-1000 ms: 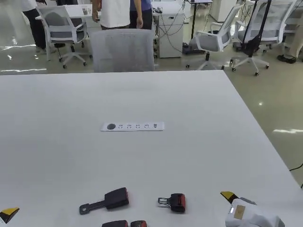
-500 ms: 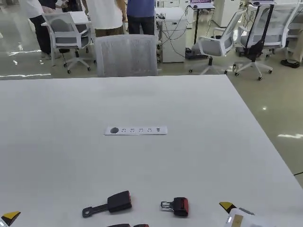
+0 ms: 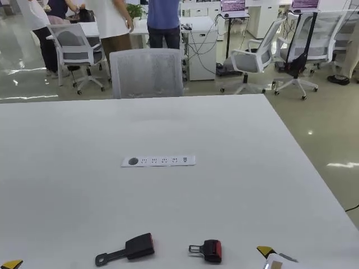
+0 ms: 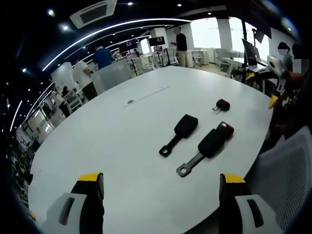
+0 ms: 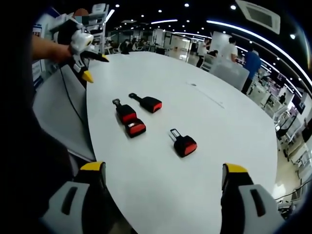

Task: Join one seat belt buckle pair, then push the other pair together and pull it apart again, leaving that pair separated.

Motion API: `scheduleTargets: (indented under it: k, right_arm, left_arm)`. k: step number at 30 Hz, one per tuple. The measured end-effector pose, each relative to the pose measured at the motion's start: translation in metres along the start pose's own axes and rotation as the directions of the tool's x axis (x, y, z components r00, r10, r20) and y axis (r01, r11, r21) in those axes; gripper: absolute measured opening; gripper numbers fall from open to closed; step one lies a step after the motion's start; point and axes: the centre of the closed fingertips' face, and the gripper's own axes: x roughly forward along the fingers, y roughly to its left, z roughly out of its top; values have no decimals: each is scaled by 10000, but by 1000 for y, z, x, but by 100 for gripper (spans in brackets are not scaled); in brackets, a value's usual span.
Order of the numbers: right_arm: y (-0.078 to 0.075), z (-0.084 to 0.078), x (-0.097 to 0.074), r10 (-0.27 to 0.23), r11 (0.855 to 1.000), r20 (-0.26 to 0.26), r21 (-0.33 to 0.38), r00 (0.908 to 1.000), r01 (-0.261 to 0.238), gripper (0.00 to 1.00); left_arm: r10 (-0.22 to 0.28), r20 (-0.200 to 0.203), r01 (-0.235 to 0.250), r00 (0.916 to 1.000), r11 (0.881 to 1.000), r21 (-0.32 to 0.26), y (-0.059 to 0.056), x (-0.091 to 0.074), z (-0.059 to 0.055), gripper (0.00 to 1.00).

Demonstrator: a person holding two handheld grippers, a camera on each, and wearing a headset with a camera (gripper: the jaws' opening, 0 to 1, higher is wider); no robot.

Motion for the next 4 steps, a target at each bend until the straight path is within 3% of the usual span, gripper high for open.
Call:
scheduleTargets:
  k: [4]
  right_arm:
    - [2, 4, -2, 4, 9999, 66, -172, 10000, -3, 99]
  left_arm:
    - [-9, 36, 9, 10000, 10000, 72, -1, 0, 1, 100]
